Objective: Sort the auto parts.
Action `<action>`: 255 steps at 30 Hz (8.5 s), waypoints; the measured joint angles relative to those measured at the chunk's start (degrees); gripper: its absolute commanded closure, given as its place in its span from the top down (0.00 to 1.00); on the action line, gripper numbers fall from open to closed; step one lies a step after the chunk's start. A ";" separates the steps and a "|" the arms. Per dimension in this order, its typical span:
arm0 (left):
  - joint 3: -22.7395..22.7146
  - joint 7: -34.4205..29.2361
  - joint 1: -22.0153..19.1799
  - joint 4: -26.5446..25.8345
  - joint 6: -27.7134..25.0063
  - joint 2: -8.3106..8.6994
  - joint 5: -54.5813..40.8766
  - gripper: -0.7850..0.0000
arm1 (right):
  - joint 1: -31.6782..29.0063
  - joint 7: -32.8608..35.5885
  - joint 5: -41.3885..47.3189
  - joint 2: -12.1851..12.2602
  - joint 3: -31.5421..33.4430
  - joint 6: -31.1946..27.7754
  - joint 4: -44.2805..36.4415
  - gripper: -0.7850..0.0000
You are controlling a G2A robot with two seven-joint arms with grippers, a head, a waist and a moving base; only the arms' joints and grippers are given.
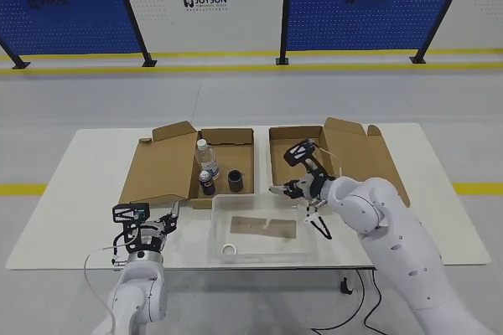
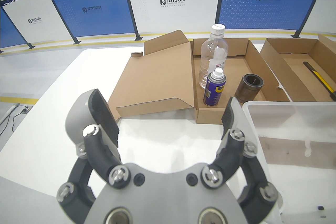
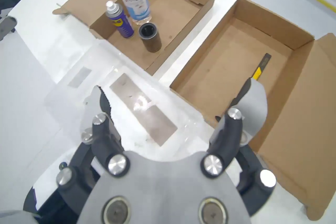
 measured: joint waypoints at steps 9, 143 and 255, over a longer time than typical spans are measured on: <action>0.00 0.00 0.00 0.00 0.00 0.00 0.00 1.00 | 1.46 9.34 2.10 -0.93 -6.71 -2.25 0.18 1.00; 0.00 0.00 0.00 0.00 0.00 0.00 0.00 1.00 | 25.13 16.24 6.60 -30.42 -38.74 1.82 54.36 0.23; 0.00 0.00 0.00 0.00 0.00 0.00 0.00 1.00 | 28.33 7.48 -16.94 -19.04 -8.62 9.89 61.33 0.17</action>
